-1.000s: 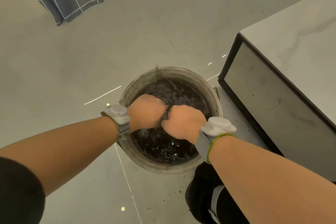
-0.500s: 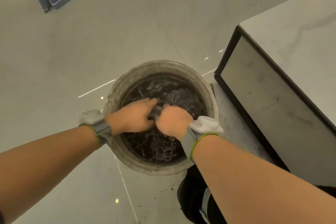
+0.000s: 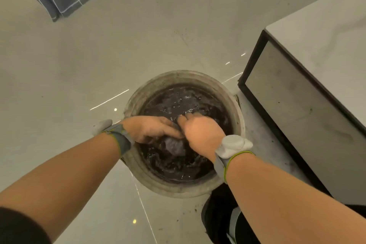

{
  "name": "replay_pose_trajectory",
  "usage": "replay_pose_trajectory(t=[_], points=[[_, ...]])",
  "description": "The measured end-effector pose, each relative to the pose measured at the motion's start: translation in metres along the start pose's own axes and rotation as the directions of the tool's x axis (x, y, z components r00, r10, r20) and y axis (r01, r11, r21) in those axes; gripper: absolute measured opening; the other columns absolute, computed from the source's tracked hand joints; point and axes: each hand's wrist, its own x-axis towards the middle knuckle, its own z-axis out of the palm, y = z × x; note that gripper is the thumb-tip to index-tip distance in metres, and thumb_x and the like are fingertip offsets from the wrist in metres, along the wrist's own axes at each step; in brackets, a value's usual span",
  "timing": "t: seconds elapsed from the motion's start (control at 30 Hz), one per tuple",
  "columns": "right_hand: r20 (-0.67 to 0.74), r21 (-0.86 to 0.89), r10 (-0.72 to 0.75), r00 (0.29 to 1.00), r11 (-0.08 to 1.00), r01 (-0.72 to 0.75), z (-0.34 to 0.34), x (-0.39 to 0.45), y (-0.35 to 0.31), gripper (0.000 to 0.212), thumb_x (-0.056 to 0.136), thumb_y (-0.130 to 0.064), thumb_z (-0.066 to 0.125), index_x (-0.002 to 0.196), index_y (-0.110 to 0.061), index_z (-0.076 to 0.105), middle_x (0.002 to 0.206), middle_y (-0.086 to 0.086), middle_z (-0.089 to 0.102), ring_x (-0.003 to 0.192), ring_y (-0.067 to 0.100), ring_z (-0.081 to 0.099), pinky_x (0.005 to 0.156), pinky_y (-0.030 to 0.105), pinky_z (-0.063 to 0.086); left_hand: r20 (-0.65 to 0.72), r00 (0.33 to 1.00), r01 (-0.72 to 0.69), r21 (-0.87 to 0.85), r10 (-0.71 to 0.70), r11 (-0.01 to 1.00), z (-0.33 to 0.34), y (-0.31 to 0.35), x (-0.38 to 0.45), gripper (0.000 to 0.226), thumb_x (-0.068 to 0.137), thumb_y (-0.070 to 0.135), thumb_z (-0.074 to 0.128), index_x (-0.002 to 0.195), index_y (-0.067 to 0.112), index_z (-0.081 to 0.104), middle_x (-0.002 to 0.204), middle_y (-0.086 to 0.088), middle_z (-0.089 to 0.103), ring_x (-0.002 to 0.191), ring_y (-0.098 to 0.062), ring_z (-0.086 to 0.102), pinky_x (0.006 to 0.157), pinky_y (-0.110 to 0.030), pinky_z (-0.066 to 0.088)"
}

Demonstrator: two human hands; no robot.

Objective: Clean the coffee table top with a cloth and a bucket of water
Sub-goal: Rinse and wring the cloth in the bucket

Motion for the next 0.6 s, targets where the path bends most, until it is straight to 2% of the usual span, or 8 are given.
replay_pose_trajectory(t=[0.07,0.13,0.2,0.3,0.33,0.43,0.5,0.6], points=[[-0.105,0.001,-0.039,0.994,0.999,0.039,-0.006,0.001,0.003,0.037,0.080,-0.007,0.061,0.115,-0.010,0.051,0.108,0.014,0.056,0.098,0.035,0.054,0.072,0.046,0.054,0.045,0.993,-0.109,-0.089,0.113,0.990,0.006,0.000,-0.007,0.016,0.093,0.002,0.060,0.096,0.004,0.076,0.096,-0.015,0.076,0.090,-0.020,0.073,0.085,-0.031,0.057],[-0.171,-0.004,-0.058,0.984,0.998,0.058,-0.016,0.002,0.005,0.036,0.076,-0.007,0.063,0.111,-0.008,0.053,0.105,0.015,0.055,0.092,0.035,0.055,0.066,0.047,0.055,0.089,0.976,-0.182,-0.167,0.199,0.969,0.011,0.004,-0.012,0.032,0.093,-0.002,0.056,0.070,0.010,0.074,0.070,-0.007,0.072,0.066,-0.014,0.069,0.076,-0.026,0.053],[-0.198,-0.045,-0.084,0.977,0.996,0.076,-0.024,0.000,0.007,0.038,0.078,-0.007,0.060,0.115,-0.008,0.053,0.112,0.015,0.054,0.092,0.033,0.057,0.065,0.045,0.056,0.101,0.960,-0.246,-0.141,0.262,0.959,0.013,0.003,-0.016,0.008,0.087,0.002,0.066,0.079,0.002,0.067,0.076,-0.014,0.063,0.071,-0.021,0.061,0.082,-0.034,0.046],[-0.240,-0.085,-0.122,0.963,0.991,0.104,-0.037,-0.002,0.005,0.038,0.082,-0.009,0.043,0.119,-0.009,0.051,0.112,0.014,0.055,0.093,0.032,0.058,0.067,0.045,0.056,0.048,0.955,-0.284,-0.117,0.291,0.952,0.017,0.003,-0.022,0.020,0.087,-0.002,0.064,0.107,-0.005,0.064,0.100,-0.021,0.068,0.095,-0.033,0.068,0.081,-0.035,0.054],[-0.254,-0.088,-0.121,0.960,0.991,0.102,-0.041,-0.003,0.004,0.041,0.081,-0.010,0.036,0.120,-0.010,0.051,0.110,0.013,0.057,0.094,0.032,0.059,0.069,0.045,0.056,-0.017,0.952,-0.307,-0.100,0.307,0.946,0.021,0.003,-0.024,0.019,0.088,-0.004,0.063,0.106,-0.002,0.067,0.097,-0.018,0.071,0.092,-0.031,0.070,0.075,-0.033,0.056],[-0.238,-0.062,-0.071,0.969,0.996,0.058,-0.045,-0.006,-0.002,0.046,0.083,-0.007,0.041,0.127,-0.012,0.048,0.110,0.012,0.058,0.095,0.032,0.060,0.070,0.043,0.055,-0.251,0.856,-0.415,0.188,0.452,0.890,0.021,0.008,-0.030,0.017,0.080,0.003,0.071,0.079,0.019,0.064,0.069,0.005,0.067,0.065,-0.013,0.062,0.062,-0.027,0.048],[-0.229,-0.043,-0.029,0.973,0.999,0.020,-0.043,-0.011,-0.005,0.036,0.086,-0.009,0.053,0.122,-0.013,0.050,0.105,0.008,0.060,0.087,0.030,0.061,0.060,0.037,0.045,-0.330,0.774,-0.344,0.496,0.540,0.797,0.017,0.006,-0.029,0.018,0.077,0.019,0.073,0.072,0.030,0.060,0.068,0.010,0.066,0.065,-0.010,0.062,0.066,-0.028,0.048],[-0.128,0.029,0.042,0.991,0.999,-0.039,-0.044,-0.018,-0.009,0.010,0.091,-0.019,0.052,0.100,-0.018,0.055,0.088,0.000,0.060,0.081,0.027,0.064,0.061,0.033,0.035,-0.280,0.679,-0.036,0.911,0.679,0.412,0.018,0.004,-0.026,0.010,0.084,0.041,0.059,0.081,0.032,0.060,0.076,0.009,0.064,0.073,-0.018,0.064,0.061,-0.029,0.045]])
